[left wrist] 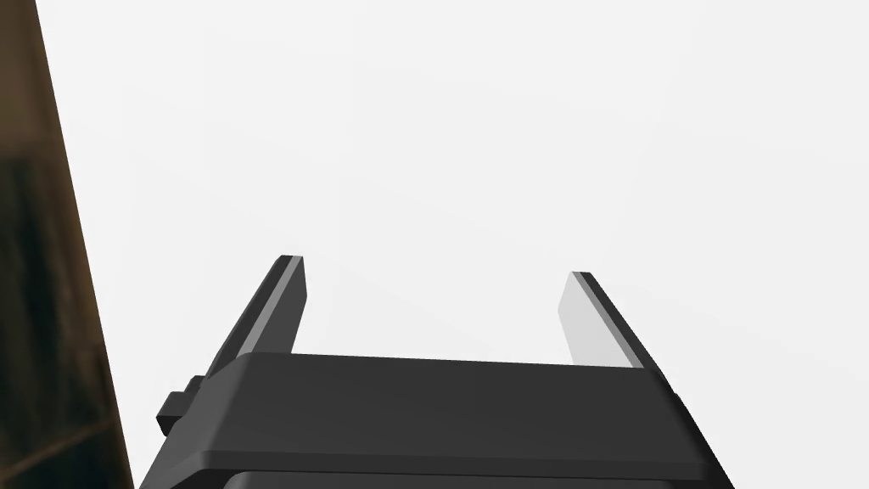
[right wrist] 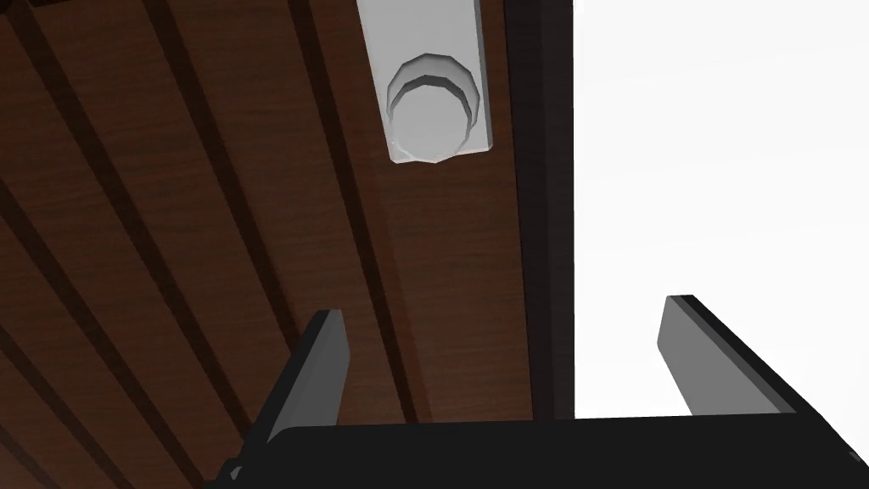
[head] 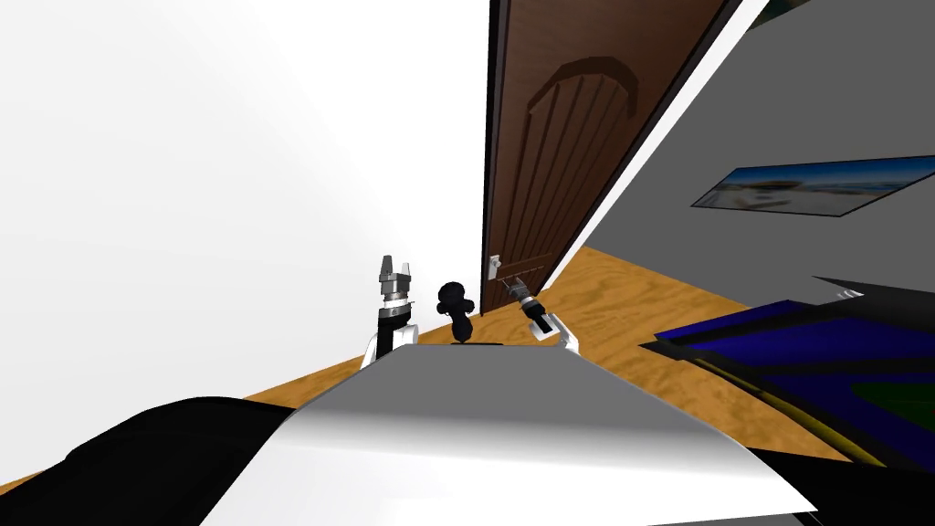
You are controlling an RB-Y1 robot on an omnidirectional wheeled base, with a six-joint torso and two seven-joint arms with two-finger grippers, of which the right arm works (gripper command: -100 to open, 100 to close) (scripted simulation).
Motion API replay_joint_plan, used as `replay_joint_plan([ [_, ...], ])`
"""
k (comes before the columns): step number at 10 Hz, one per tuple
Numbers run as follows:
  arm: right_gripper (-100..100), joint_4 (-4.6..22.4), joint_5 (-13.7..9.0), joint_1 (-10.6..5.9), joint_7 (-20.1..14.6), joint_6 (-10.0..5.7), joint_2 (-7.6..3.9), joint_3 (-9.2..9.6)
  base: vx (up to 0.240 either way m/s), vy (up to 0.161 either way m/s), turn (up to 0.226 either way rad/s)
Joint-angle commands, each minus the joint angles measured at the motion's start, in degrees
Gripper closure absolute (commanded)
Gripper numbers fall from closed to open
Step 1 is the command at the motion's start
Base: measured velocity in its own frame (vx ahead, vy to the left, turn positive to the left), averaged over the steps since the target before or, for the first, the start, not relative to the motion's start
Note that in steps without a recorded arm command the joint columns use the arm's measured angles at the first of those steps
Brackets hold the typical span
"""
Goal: Pull the door open
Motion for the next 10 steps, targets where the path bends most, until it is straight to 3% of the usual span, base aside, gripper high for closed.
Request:
replay_joint_plan([
  [1, -100, 1.6, 1.0, -0.73, 1.5, 0.02, -0.32, 0.01, 0.162, -0.071, 0.061],
  [3, -100, 2.0, 1.2, -0.9, 1.8, 0.1, -0.37, 0.04, 0.093, -0.056, 0.039],
  [4, -100, 3.2, 1.1, -1.94, 3.1, 0.58, 0.52, -1.74, 0.023, -0.006, 0.289],
  [10, -100, 7.4, 0.4, -5.57, 7.3, 2.46, 3.88, -8.2, 0.017, -0.013, 0.221],
])
